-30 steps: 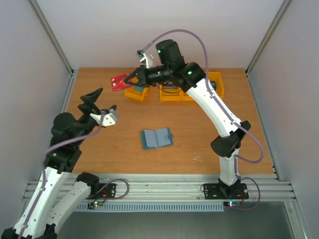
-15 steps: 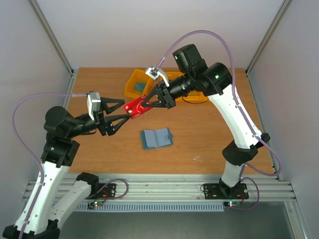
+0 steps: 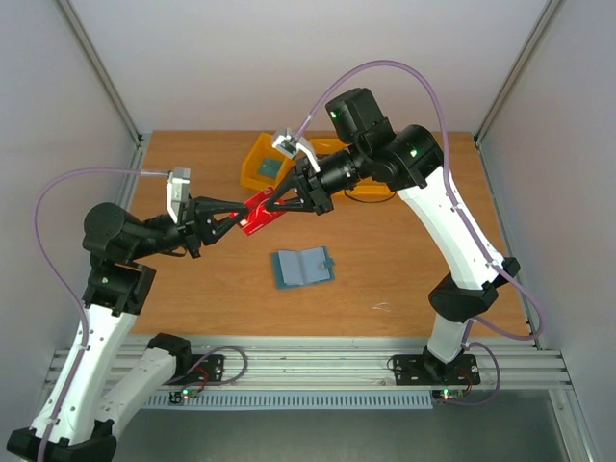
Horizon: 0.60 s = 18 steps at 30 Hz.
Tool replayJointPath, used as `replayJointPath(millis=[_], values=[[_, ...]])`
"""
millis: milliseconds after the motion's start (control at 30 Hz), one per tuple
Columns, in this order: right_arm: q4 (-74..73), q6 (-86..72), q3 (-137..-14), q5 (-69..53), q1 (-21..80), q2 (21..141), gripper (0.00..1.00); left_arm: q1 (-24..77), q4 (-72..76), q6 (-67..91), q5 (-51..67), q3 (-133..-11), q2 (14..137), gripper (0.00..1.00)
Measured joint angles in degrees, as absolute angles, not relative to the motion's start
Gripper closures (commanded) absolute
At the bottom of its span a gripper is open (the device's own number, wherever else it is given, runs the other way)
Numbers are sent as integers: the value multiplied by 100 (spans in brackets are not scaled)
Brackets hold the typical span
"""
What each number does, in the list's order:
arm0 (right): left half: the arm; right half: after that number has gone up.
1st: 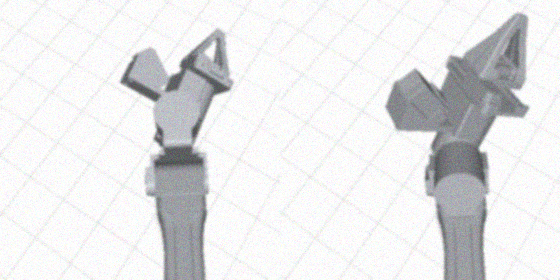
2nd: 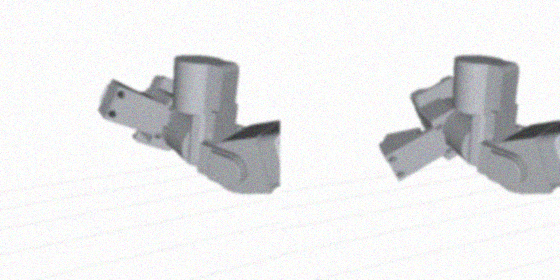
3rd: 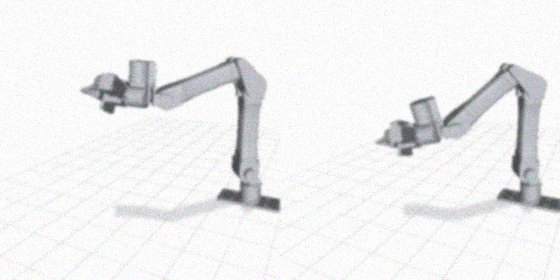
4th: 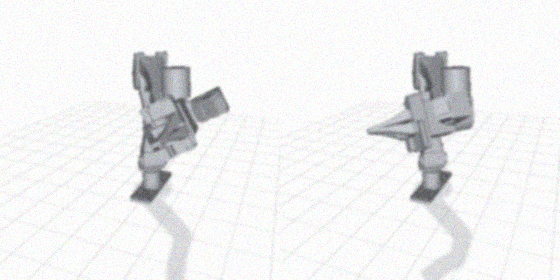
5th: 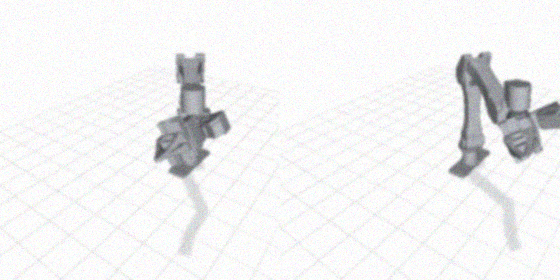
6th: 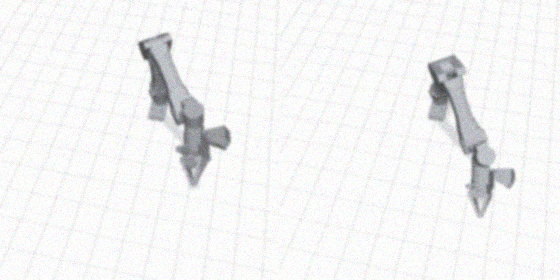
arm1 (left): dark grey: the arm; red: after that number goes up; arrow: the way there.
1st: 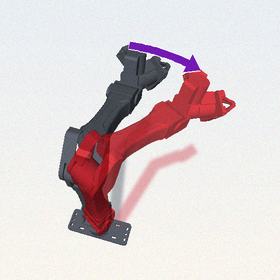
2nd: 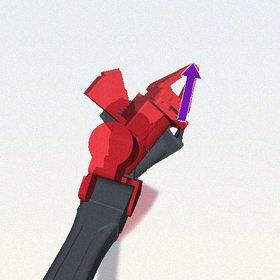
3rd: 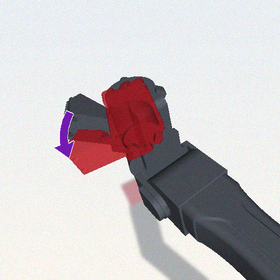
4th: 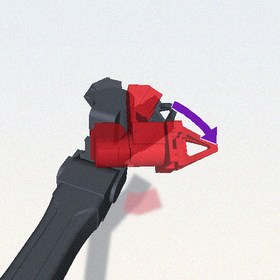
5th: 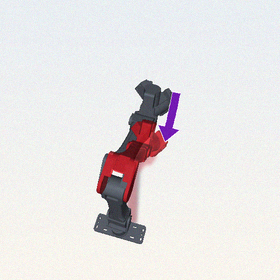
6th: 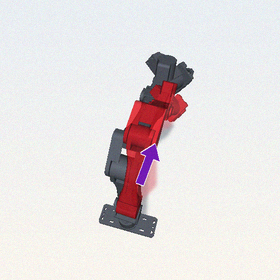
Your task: Take the credit cards out of the card holder
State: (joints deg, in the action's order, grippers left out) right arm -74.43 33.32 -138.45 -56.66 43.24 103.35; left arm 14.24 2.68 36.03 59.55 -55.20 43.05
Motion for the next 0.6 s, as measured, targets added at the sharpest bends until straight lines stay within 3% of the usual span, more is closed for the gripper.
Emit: replayJointPath(millis=[100,133,267,367,433,600], values=[[-7393,3328,-13845,-5551,4344,10328,62,1422,274,3621,5948,-5520,4294,100],[-7367,3328,-13845,-5393,4346,10322,57,1422,248,3642,5872,-5520,4289,100],[-7089,3712,-13349,-4032,4473,9998,46,1404,-193,3994,5076,-5559,4272,100],[-6414,4783,-12099,-2611,4917,9255,41,1275,-561,4510,4442,-5592,4303,100],[-5544,5848,-10925,-1721,5384,8580,37,1181,-598,4904,4237,-5594,4357,100],[-2698,8440,-8289,-698,5924,7373,38,1055,-775,5616,4018,-5706,4589,100]])
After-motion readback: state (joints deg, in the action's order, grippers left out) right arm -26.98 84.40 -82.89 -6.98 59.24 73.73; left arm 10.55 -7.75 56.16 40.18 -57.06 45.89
